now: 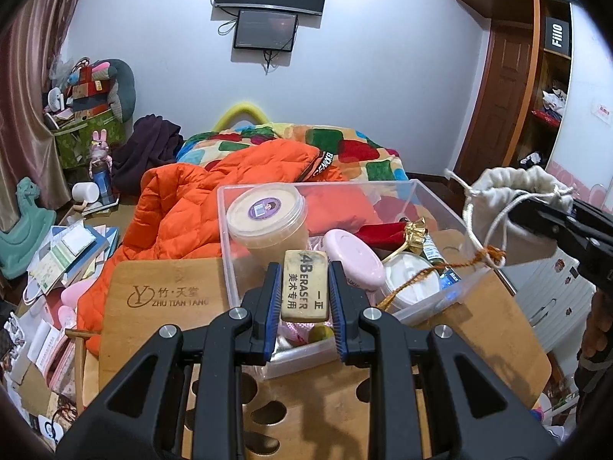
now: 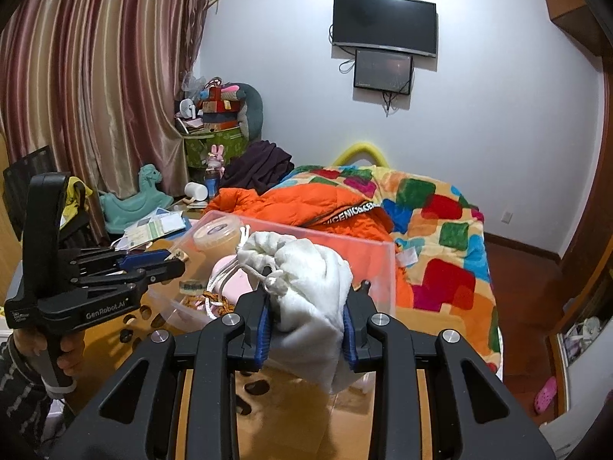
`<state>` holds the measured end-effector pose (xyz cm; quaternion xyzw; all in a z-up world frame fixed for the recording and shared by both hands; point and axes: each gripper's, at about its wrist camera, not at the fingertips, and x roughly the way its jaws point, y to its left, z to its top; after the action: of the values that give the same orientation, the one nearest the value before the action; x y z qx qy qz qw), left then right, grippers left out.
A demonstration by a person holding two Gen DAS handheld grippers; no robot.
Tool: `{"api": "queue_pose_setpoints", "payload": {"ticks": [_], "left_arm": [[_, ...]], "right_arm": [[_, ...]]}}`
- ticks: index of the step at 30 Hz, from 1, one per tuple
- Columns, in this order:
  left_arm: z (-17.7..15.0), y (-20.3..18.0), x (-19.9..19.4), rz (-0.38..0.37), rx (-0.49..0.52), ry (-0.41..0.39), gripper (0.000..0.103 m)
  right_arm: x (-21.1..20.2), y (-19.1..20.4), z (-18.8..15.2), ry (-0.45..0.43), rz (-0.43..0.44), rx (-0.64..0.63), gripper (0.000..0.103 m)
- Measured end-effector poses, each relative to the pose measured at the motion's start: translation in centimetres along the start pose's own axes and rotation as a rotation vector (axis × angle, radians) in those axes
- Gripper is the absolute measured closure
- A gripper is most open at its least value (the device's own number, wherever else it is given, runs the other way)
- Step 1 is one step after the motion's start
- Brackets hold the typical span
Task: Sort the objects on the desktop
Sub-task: 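Carry the eraser and white pouch up over the clear box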
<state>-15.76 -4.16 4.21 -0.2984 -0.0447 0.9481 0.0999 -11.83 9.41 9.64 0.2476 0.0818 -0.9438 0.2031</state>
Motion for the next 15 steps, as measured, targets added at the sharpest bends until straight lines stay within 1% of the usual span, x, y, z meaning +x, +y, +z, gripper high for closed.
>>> {"api": "queue_pose_setpoints", "payload": {"ticks": [6, 10, 15], "left_arm": [[0.3, 0.1, 0.7, 0.015, 0.004, 0.008, 0.080], [0.3, 0.4, 1.7, 0.027, -0.004, 0.029, 0.080], [0.2, 0.6, 2.2, 0.034, -0.006, 0.041, 0.080]], "right_arm": [[2.8, -0.5, 0.0, 0.030, -0.015, -0.002, 0.077], [4.3, -0.5, -0.4, 0.047, -0.013, -0.004, 0.077], [5.4, 0.5, -1.1, 0.052, -0.025, -0.035, 0.076]]}}
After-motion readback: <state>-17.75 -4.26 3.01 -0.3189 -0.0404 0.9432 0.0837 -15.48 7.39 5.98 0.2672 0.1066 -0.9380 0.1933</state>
